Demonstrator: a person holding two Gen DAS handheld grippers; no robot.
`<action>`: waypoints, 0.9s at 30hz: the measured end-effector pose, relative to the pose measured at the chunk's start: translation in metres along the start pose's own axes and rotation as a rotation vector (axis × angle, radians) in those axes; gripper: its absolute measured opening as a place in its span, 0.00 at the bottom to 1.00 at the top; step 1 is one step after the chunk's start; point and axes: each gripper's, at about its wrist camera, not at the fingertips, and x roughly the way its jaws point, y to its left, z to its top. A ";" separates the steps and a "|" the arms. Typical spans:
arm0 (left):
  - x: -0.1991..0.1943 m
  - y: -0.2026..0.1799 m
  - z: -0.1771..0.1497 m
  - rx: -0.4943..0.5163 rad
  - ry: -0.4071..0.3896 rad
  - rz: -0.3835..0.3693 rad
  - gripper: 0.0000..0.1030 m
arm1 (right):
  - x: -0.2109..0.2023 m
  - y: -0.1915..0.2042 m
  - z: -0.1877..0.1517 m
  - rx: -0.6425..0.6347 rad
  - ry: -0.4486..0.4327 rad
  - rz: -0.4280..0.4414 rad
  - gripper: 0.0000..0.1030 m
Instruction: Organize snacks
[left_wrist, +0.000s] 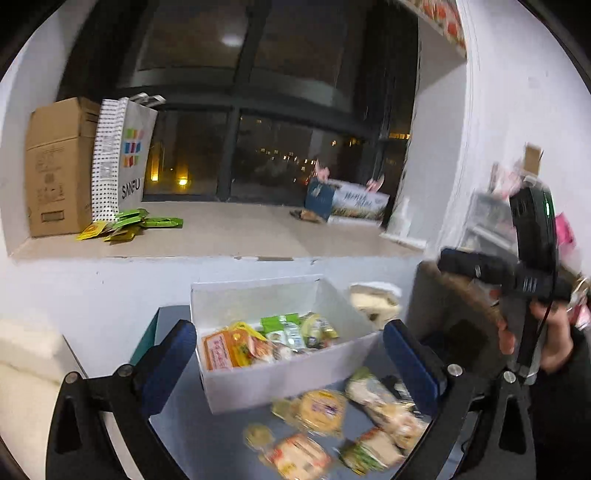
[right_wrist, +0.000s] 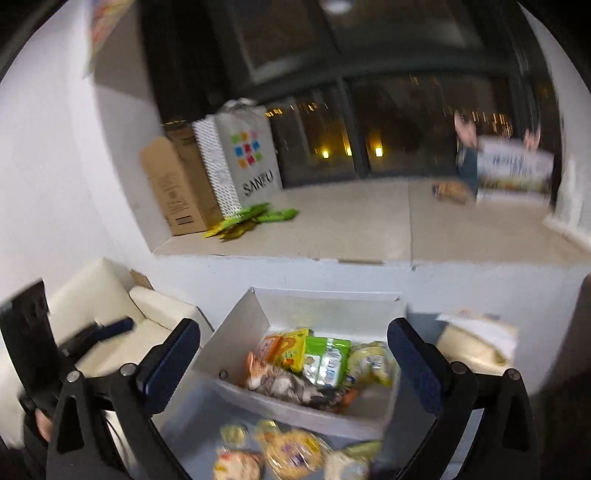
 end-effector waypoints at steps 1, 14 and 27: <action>-0.015 -0.004 -0.003 -0.002 -0.019 -0.012 1.00 | -0.022 0.008 -0.009 -0.046 -0.014 -0.011 1.00; -0.075 -0.026 -0.063 -0.001 0.016 -0.022 1.00 | -0.169 0.020 -0.089 -0.342 -0.039 -0.249 1.00; -0.014 -0.039 -0.121 -0.021 0.180 -0.042 1.00 | -0.062 -0.038 -0.203 0.045 0.253 -0.140 1.00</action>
